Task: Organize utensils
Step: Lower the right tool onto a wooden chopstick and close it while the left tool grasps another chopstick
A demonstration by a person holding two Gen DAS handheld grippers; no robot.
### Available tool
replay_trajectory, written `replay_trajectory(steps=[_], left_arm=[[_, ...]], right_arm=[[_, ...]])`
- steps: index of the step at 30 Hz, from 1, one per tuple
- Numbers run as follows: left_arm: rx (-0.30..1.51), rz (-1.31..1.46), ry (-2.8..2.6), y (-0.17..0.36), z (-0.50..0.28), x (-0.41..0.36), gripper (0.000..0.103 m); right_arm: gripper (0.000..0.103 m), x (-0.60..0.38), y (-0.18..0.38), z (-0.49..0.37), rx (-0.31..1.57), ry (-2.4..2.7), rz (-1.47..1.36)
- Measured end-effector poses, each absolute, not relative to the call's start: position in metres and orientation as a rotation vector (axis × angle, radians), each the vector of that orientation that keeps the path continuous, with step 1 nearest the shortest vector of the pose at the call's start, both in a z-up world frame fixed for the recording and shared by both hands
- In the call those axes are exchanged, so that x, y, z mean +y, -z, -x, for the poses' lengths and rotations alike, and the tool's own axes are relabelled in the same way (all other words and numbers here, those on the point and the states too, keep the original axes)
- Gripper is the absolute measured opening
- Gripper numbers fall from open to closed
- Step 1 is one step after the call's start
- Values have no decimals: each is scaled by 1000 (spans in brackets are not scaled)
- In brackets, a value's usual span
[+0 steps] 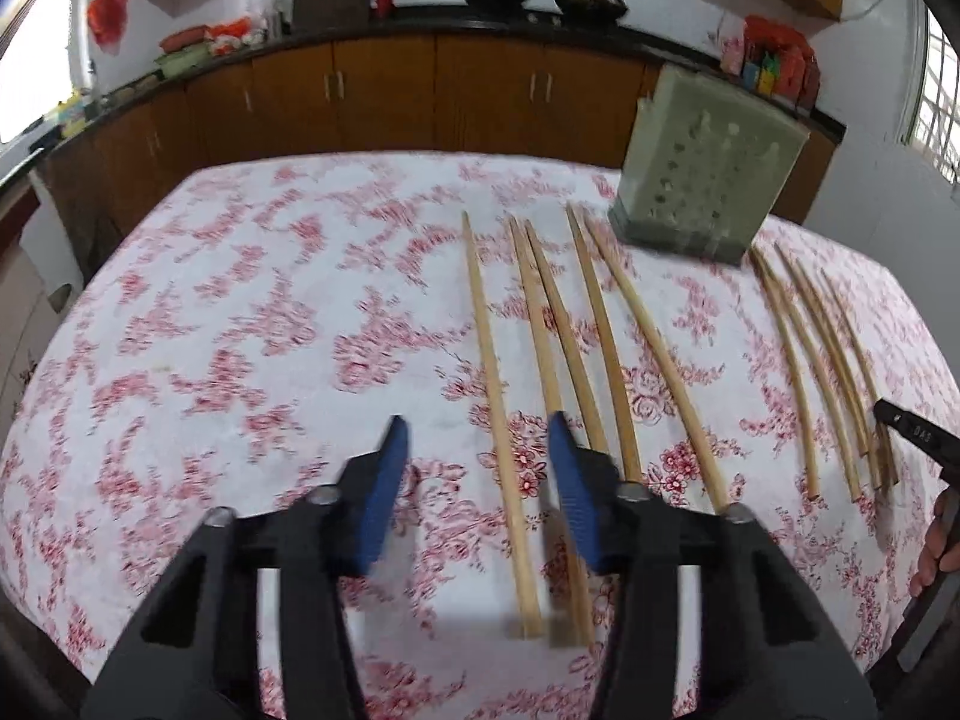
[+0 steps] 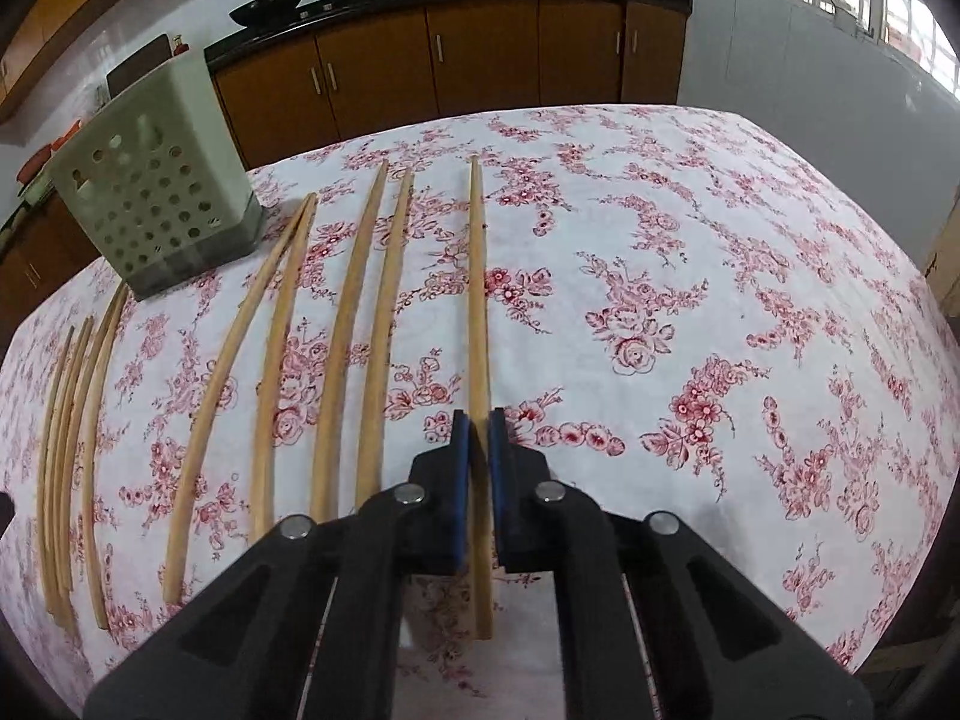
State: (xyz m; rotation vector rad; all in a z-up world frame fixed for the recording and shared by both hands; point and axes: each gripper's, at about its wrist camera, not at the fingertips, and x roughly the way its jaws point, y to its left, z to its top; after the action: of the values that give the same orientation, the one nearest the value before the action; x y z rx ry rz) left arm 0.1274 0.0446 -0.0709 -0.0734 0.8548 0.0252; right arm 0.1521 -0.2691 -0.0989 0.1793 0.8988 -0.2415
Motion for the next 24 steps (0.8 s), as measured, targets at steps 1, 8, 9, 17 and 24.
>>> replay_trajectory(steps=[1,8,9,17,24], left_arm=[[877,71,-22,75,-131,43,32],[935,55,-1,87,-141,37,17],[936,44,2,87,-142,36,17],[931,1,-35,87,-180,45,7],[911,-1,-5,90,-212,64,7]], right_arm=[[8,-268,99,-152,897,241,-177],[8,-272,100,-155,898,227,-180],[8,-272,100,-156,898,225,-178],[8,-272,98,-180,917,189,-163],[8,-277,100,-205,897,212,-140]])
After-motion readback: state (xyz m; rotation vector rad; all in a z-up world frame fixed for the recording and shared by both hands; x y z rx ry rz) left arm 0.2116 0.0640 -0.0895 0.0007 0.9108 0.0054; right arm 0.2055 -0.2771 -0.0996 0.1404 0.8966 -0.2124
